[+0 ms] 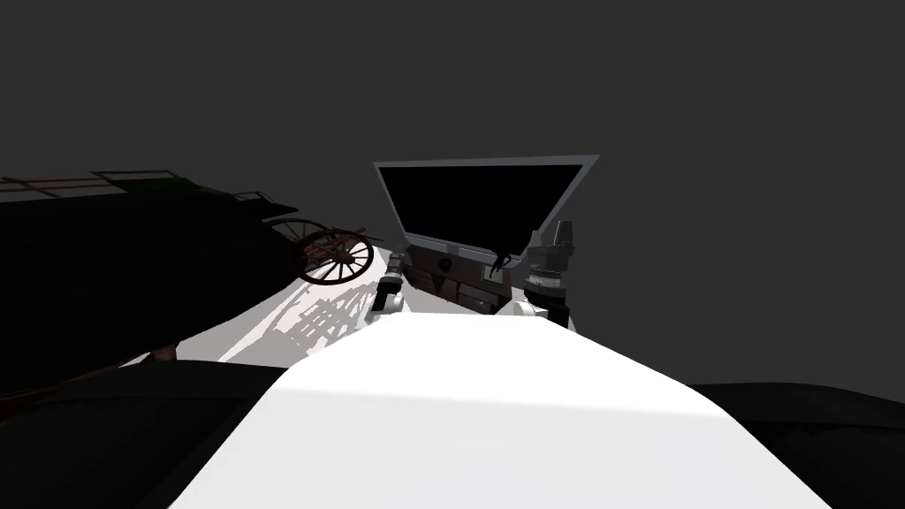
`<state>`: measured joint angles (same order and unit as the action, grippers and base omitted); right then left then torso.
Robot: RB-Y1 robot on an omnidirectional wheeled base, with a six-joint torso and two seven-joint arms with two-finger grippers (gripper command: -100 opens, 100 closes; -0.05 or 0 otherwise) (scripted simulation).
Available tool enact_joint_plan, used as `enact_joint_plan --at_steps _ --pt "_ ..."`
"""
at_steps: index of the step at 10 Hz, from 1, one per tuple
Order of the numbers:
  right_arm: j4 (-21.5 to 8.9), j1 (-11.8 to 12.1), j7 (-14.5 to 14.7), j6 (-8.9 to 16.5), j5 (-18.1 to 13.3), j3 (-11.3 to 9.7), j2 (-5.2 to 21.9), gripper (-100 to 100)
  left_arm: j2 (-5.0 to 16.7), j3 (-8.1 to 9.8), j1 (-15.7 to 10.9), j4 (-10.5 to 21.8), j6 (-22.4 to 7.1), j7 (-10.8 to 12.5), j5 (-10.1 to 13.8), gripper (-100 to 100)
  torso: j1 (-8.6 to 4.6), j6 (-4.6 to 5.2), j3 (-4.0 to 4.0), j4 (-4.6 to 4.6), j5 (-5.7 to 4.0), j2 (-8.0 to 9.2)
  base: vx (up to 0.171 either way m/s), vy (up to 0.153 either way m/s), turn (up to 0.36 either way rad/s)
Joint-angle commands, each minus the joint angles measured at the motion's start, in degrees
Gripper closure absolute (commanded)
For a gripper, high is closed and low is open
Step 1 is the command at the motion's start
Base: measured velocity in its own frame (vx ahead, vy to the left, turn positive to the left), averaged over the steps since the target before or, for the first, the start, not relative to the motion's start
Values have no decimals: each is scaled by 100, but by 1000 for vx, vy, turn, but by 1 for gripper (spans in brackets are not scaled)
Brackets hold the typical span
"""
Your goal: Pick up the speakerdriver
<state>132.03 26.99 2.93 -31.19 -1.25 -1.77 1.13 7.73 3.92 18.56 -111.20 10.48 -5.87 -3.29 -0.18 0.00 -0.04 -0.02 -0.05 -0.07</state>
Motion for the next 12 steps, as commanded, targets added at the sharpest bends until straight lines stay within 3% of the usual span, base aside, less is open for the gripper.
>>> enact_joint_plan --at_steps 1,12 --pt "0 0 0 0 0 0 0 0 15 71 -119 255 -165 42 6 -100 0 0 0 0 0 0 20 -63 -65" --pt "0 0 0 0 0 0 0 0 7 543 -874 1834 -1347 301 61 -100 -5 0 2 0 -1 3 22 -77 -56"
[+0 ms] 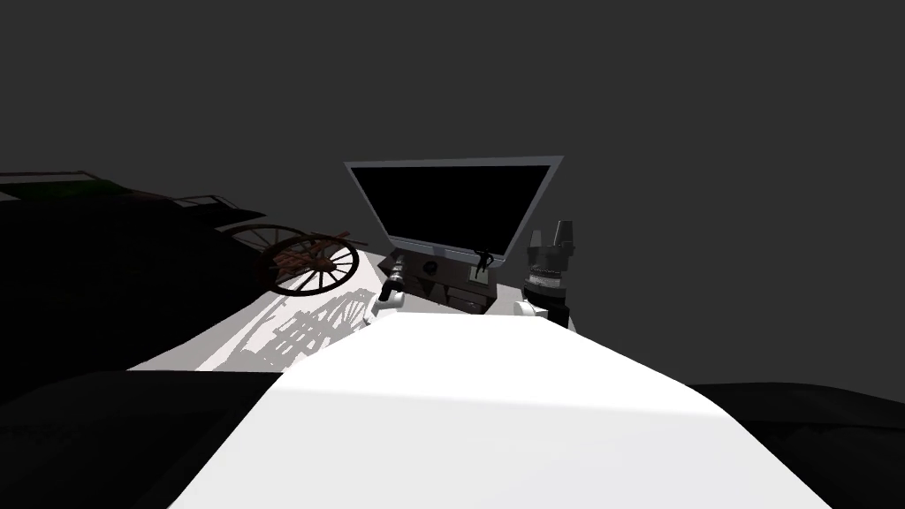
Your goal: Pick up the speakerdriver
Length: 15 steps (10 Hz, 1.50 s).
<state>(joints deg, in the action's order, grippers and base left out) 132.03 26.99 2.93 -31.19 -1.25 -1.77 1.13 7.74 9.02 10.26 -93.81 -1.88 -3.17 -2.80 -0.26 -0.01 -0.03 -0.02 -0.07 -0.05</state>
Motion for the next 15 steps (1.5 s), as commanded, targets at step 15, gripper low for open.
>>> enact_joint_plan --at_steps 15 --pt "0 0 0 0 0 0 0 0 -243 607 -978 2120 -1567 352 82 -100 3 -2 0 0 -1 0 25 -69 -48"
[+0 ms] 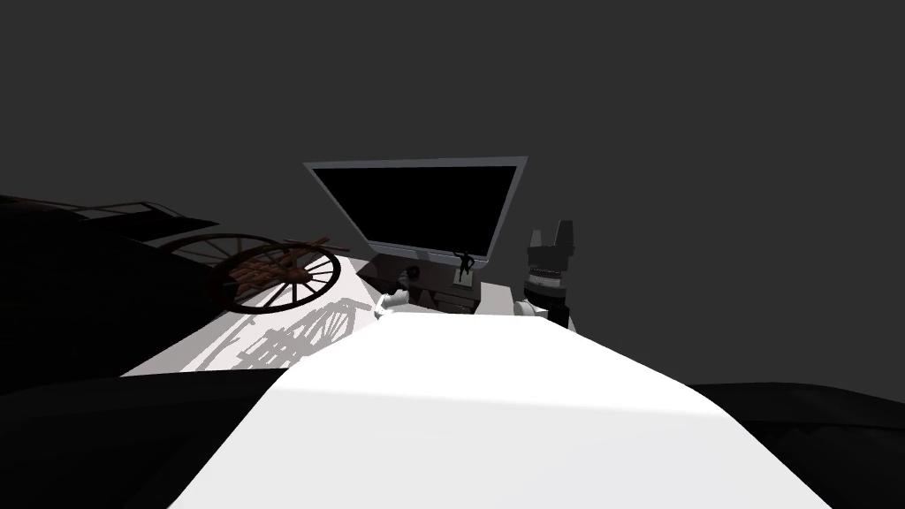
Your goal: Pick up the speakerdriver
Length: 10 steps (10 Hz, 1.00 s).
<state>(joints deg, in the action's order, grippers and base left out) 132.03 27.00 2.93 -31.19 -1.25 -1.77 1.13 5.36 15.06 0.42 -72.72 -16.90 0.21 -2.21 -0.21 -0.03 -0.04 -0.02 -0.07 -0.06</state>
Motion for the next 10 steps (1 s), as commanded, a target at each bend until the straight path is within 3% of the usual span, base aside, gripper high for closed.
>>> enact_joint_plan --at_steps 1,3,4,5,6,7,8,9,10 --pt "0 0 0 0 0 0 0 0 -76 44 -75 152 -172 38 30 -100 0 0 0 0 0 0 37 -72 -66" --pt "0 0 0 0 0 0 0 0 -116 57 -105 202 -152 41 17 -100 11 -1 4 1 2 7 1 -8 0" --pt "0 0 0 0 0 1 0 0 -129 60 -108 207 -174 44 14 0 19 -2 6 3 3 11 0 0 0" --pt "0 0 0 0 0 1 1 0 -54 333 -395 493 9 33 -141 -100 22 -2 7 3 4 12 -33 -3 -84" --pt "0 -1 0 0 0 0 0 0 -54 333 -403 675 9 33 -141 -100 22 1 11 5 4 19 -42 2 -59" --pt "0 -1 0 0 0 1 1 0 19 605 -696 900 190 22 -296 -100 24 -2 15 5 4 26 -59 14 -76" --pt "0 -1 0 0 0 0 1 0 19 607 -697 1099 190 22 -296 -100 29 -1 18 7 5 32 -49 13 -43" --pt "0 -1 0 0 0 1 1 0 92 846 -945 1293 371 11 -451 -100 28 -2 18 7 6 31 -49 9 -67" --pt "0 -1 0 0 0 1 1 0 92 881 -992 1534 371 11 -451 -100 28 -1 18 7 5 30 -39 5 -50"
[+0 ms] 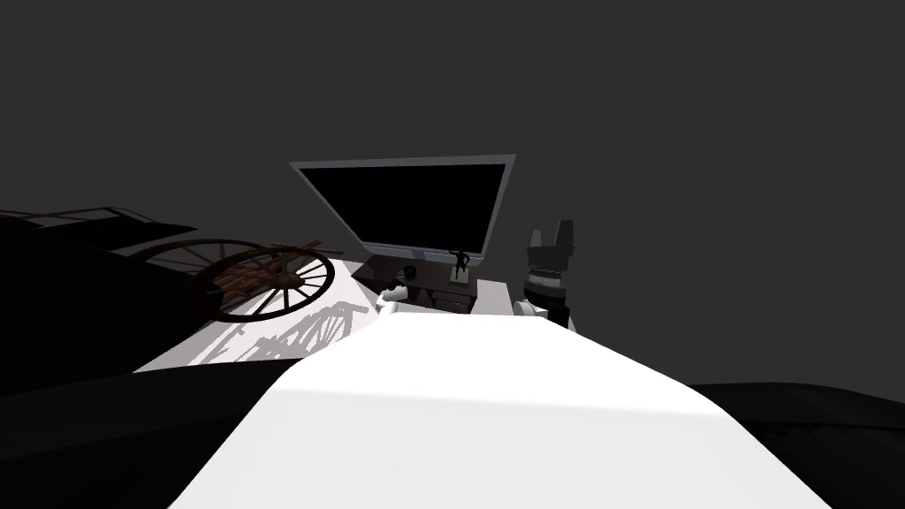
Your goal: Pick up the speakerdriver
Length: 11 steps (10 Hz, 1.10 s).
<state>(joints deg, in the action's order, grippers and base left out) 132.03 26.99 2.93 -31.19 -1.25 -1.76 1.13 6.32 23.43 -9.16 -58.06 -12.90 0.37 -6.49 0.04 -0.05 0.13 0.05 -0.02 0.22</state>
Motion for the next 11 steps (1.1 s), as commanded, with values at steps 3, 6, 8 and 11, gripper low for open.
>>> enact_joint_plan --at_steps 3,6,8,11 --pt "0 0 0 0 0 0 0 0 69 318 -328 614 151 -16 -178 -100 -2 -1 0 0 0 0 -35 0 -41" --pt "0 0 0 0 0 0 0 0 142 591 -623 1082 332 -27 -333 -100 -1 0 -1 0 0 -2 -31 3 -43" --pt "0 0 0 0 0 0 0 0 215 865 -917 1305 513 -38 -488 -100 -1 1 -2 0 -1 -3 -38 2 -60" --pt "0 1 0 0 0 0 0 0 288 1139 -1180 1721 694 -49 -643 -100 -3 -1 -7 -3 0 -12 -15 -2 -25"
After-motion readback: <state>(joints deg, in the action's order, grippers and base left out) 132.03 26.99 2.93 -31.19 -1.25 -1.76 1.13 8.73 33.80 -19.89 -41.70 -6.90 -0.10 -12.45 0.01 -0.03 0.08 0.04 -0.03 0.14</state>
